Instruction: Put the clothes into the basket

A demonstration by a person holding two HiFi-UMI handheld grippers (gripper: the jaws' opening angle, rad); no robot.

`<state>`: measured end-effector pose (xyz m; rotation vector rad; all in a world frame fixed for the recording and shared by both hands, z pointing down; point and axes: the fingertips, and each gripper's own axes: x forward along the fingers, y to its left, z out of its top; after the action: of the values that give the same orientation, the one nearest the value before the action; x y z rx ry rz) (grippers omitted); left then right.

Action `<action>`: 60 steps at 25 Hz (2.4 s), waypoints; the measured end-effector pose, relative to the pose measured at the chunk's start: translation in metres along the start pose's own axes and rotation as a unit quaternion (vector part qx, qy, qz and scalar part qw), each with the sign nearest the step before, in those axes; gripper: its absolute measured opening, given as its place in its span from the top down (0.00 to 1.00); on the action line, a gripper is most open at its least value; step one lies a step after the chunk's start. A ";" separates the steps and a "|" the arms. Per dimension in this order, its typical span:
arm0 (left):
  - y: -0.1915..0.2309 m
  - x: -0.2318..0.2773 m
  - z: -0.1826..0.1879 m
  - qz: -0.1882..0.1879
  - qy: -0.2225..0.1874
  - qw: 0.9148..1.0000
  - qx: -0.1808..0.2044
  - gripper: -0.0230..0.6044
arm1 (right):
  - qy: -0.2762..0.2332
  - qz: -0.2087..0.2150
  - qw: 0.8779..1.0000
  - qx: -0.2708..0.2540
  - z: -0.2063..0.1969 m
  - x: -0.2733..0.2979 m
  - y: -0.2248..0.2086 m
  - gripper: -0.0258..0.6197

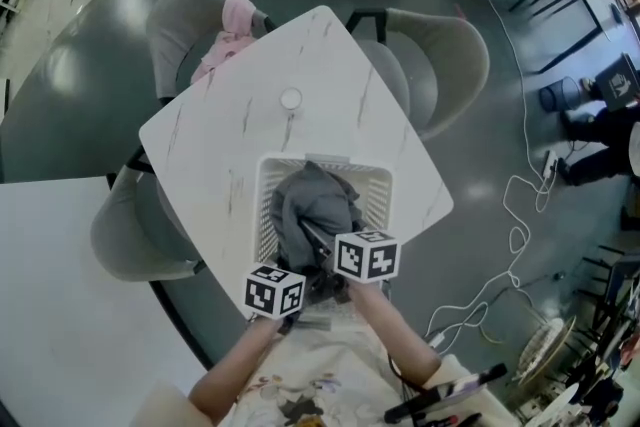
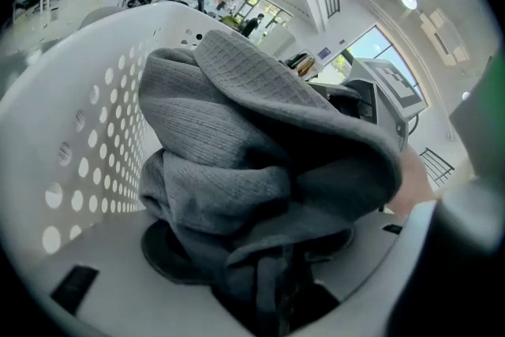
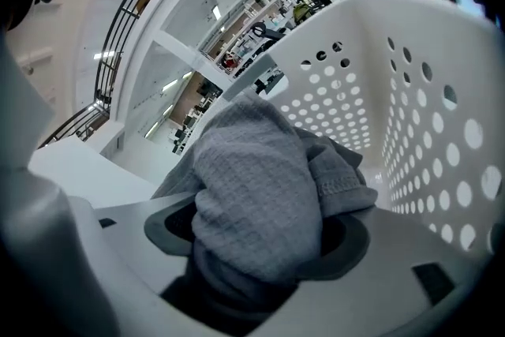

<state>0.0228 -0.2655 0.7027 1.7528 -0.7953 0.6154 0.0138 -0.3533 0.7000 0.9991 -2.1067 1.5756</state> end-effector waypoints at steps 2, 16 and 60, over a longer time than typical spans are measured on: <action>0.004 0.005 -0.001 0.000 0.001 1.000 -0.012 0.51 | 0.004 -0.012 1.000 0.006 0.000 0.005 -0.007 0.46; 0.031 0.028 -0.010 0.029 0.005 0.997 -0.072 0.52 | 0.036 -0.086 0.996 0.010 -0.007 0.029 -0.040 0.46; 0.051 0.042 -0.011 0.078 -0.013 0.997 -0.027 0.29 | 0.040 -0.112 0.993 -0.006 -0.003 0.035 -0.060 0.29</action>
<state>0.0111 -0.2747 0.7680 1.6632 -0.9649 0.6705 0.0308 -0.3712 0.7650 1.1069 -1.8752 1.4660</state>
